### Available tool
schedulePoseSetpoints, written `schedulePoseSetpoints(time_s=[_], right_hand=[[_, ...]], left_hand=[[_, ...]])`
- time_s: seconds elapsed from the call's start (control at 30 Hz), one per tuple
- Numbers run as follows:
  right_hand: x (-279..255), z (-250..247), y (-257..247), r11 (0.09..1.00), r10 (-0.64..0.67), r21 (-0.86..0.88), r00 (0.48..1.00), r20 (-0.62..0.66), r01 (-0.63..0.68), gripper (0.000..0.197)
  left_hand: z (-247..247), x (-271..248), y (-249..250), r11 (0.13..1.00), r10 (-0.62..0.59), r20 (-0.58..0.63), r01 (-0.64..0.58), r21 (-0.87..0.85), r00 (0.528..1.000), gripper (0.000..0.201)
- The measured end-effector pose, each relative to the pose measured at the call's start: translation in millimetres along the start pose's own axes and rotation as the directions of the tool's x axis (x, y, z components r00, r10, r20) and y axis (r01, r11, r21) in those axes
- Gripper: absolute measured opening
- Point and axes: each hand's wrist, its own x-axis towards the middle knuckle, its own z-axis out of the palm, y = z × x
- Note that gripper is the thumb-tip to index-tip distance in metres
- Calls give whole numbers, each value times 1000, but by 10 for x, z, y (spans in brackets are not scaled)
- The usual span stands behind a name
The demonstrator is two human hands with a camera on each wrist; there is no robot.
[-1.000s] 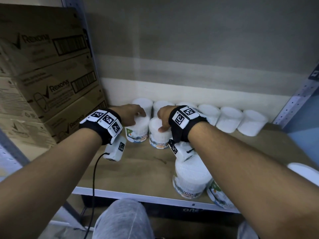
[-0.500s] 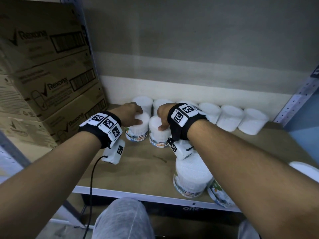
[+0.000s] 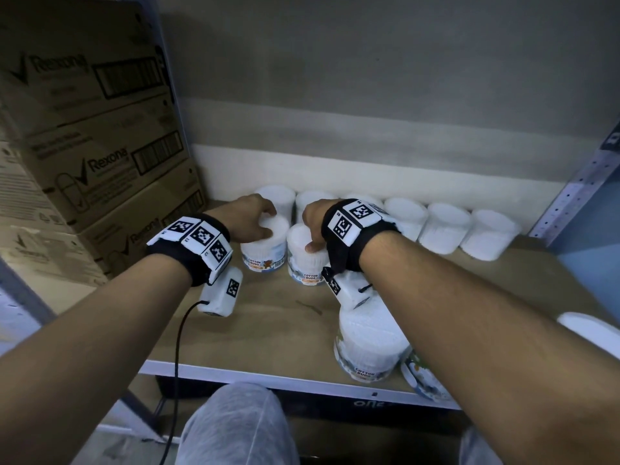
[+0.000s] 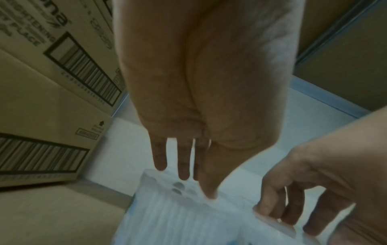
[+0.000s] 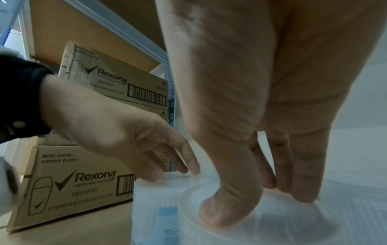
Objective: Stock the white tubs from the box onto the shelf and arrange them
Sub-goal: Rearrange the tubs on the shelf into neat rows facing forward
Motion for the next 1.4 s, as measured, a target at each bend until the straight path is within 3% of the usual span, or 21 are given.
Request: schedulePoseSetpoints(time_s=[0.53,0.77,0.97,1.1,1.4], right_hand=[[-464,-188,-309,996,-63,-57,994,84,68,54],[-656,-150,-650,1000,-25,-13,991,134,27,67],[-1127,-148,-728,989,-150,-4,987,55,151,55],[-1479,-211,-719,976,-215,67,969,118,209,38],[-1757,-225,-716,971,-232,87,966,110,224,52]], left_hand=[[-15,-395,-25,997,10,18,-12,71,1000,46],[6,-819,-22,995,4,59,-10,101,998,45],[29,-1157,13,997,39,62,-42,57,997,44],[59,-1319,58,996,69,55,-72,56,996,40],[90,-1458,148,995,88,59,-90,42,994,40]])
